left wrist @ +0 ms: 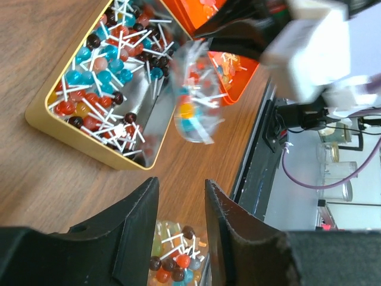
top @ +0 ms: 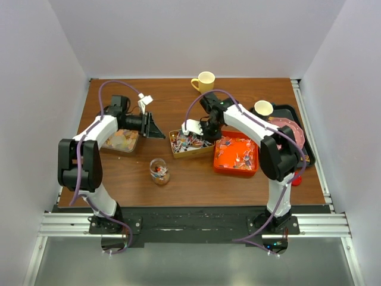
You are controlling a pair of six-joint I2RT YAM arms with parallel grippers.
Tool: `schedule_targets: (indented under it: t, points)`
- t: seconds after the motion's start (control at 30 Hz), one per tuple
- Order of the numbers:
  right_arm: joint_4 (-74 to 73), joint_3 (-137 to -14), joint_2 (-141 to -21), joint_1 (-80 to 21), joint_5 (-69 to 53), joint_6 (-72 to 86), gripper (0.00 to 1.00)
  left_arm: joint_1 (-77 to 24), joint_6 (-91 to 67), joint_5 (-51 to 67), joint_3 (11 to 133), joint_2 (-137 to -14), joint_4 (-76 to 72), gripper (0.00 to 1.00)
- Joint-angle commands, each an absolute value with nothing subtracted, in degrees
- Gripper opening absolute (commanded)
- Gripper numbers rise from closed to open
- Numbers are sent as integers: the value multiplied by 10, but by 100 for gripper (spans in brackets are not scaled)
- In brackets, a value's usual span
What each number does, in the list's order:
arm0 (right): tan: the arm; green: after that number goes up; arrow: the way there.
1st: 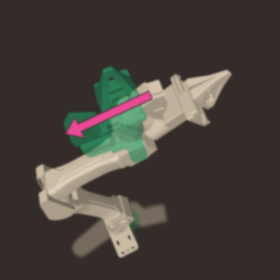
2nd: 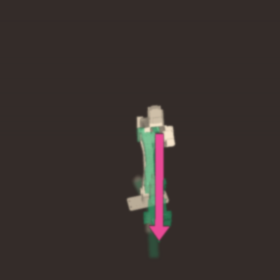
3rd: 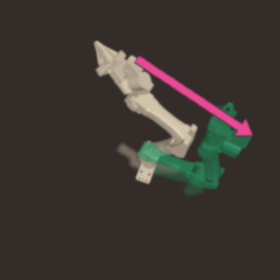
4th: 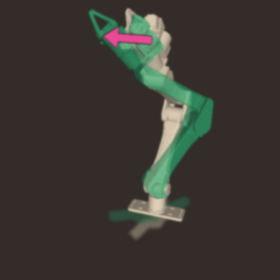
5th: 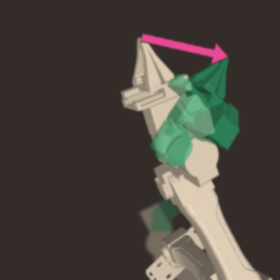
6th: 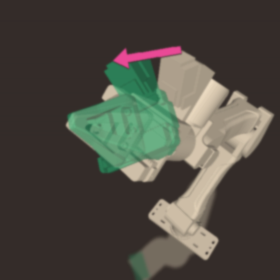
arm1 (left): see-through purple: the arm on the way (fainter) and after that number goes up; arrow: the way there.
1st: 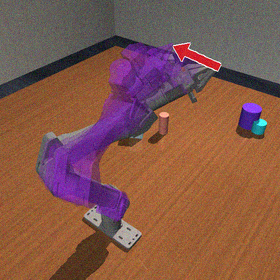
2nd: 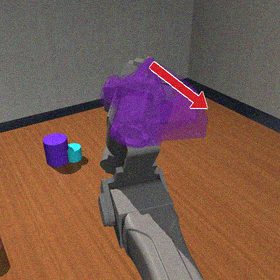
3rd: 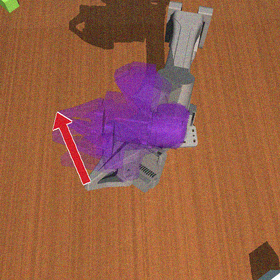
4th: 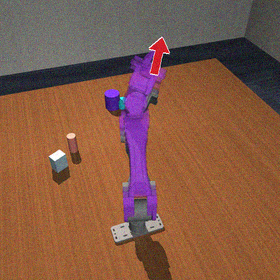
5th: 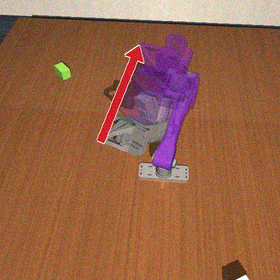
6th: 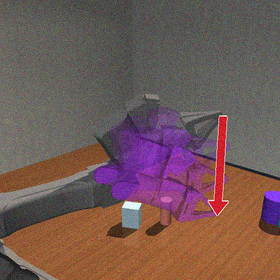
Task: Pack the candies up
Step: Scoop the fake candies from the storage box, then place the fake candies in the packing bottle.
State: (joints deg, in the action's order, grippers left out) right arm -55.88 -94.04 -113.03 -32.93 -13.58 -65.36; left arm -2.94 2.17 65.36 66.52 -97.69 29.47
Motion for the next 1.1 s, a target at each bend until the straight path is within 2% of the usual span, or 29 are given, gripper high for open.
schedule_targets:
  t: [0.0,0.33,0.57,0.83,1.07]
  points:
    - [-552,-957,-1065,-330,-200,-646,0,-18,28,642,654,-938,287,42]
    - [-740,-1084,-1085,-386,-76,-671,0,25,19,540,621,-885,266,43]
    - [-766,-1104,-1091,-463,11,-671,0,54,4,502,608,-860,252,43]
    - [-850,-1251,-1164,-511,45,-642,0,73,-21,504,560,-815,227,44]
    - [-860,-1252,-1173,-556,115,-657,0,77,-28,502,536,-780,213,45]
